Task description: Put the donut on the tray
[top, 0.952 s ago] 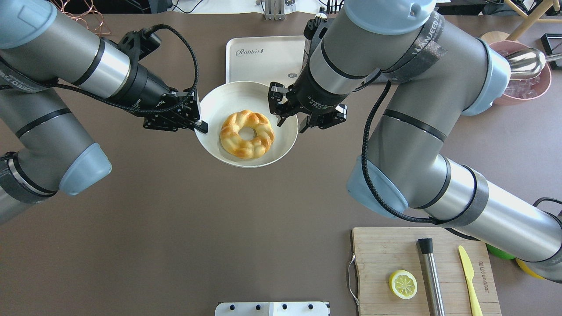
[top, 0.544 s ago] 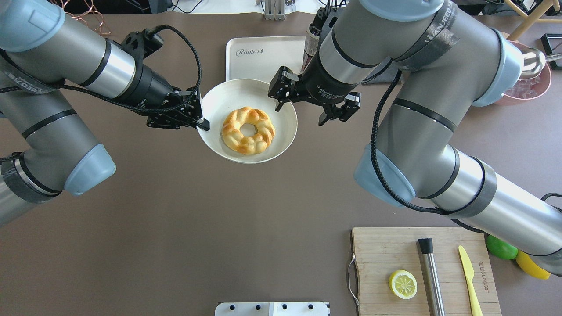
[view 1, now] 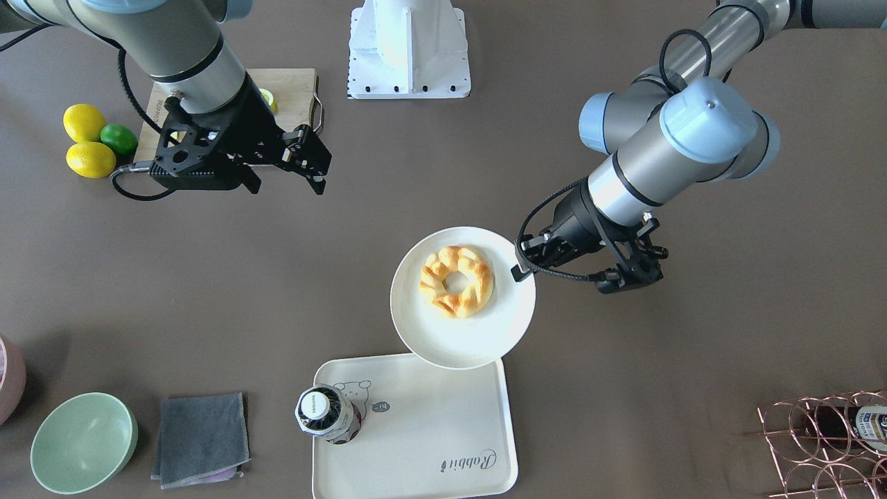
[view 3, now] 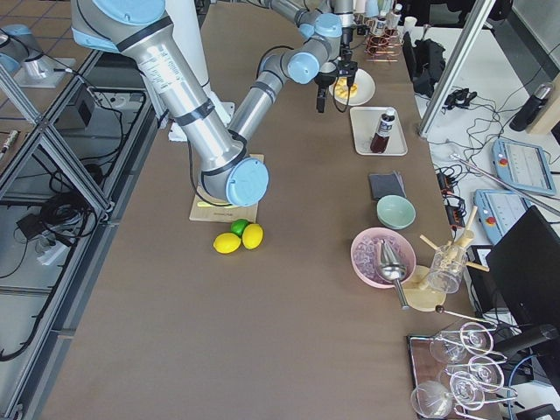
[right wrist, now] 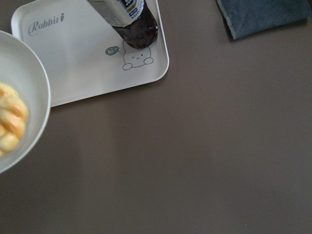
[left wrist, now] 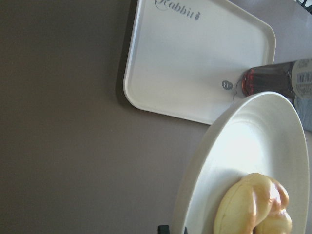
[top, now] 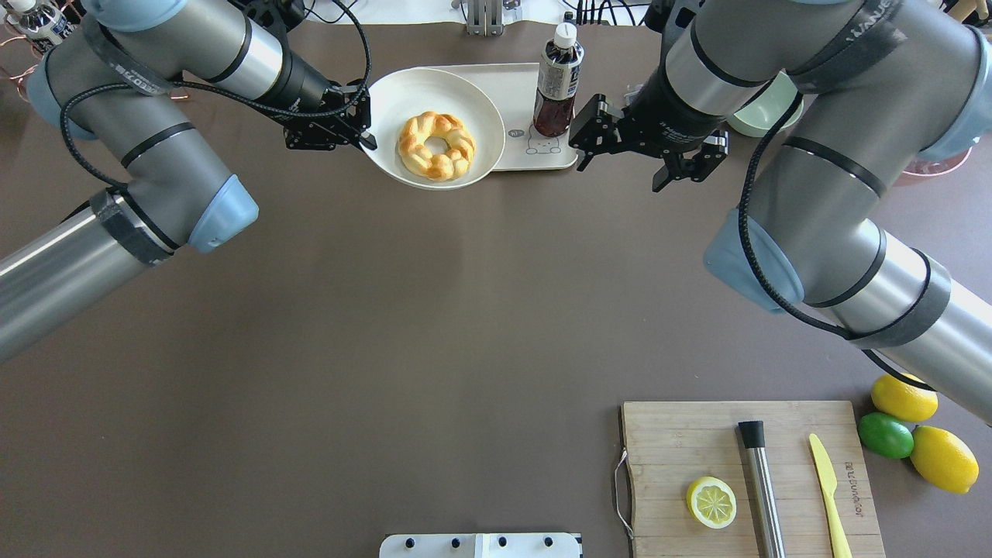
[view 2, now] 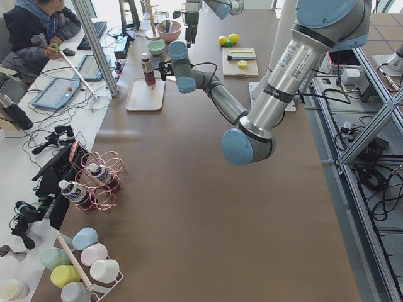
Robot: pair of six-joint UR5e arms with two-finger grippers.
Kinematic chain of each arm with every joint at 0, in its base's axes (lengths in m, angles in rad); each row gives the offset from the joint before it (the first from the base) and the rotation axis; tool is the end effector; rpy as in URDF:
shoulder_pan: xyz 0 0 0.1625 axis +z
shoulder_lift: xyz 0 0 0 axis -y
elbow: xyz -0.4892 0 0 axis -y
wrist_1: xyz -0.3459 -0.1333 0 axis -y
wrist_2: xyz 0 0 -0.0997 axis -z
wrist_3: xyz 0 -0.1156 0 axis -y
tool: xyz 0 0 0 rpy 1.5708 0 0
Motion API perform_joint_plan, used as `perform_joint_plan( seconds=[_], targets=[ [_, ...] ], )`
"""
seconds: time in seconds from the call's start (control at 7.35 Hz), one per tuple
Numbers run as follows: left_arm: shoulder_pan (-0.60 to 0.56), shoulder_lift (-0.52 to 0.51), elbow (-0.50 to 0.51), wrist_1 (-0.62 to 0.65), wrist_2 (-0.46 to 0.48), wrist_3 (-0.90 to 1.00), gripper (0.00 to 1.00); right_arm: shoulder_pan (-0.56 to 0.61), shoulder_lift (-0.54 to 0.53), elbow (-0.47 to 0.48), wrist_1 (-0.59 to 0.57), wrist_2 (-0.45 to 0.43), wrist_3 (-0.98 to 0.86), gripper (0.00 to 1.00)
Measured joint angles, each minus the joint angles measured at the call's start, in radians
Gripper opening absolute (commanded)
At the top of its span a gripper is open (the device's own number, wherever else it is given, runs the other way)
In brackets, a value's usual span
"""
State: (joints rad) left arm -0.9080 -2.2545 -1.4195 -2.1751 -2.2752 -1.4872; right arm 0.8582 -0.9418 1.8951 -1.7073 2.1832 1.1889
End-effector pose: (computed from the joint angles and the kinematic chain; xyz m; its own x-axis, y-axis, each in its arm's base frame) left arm 0.4024 -0.6105 0.3128 0.2779 -0.2526 -0.9268 0.2167 0.9564 -0.1957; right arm -0.3582 -0.5168 0.2681 0.5440 0.1631 0.8231 -0.1535 0.9837 -0.0935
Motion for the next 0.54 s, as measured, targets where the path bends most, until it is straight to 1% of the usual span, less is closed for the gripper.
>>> perform_joint_plan(
  seconds=[0.27, 0.41, 0.54],
  targets=[
    [-0.049, -0.113, 0.268, -0.088, 0.025, -0.016, 0.0, 0.08, -0.107, 0.004, 0.004, 0.028, -0.171, 1.0],
    [-0.054, -0.162, 0.402, -0.155, 0.063, -0.039, 0.0, 0.127, -0.17, 0.012, 0.005, 0.049, -0.265, 1.0],
    [-0.045, -0.209, 0.509, -0.209, 0.105, -0.073, 0.0, 0.169, -0.23, 0.023, 0.006, 0.07, -0.348, 1.0]
  ],
)
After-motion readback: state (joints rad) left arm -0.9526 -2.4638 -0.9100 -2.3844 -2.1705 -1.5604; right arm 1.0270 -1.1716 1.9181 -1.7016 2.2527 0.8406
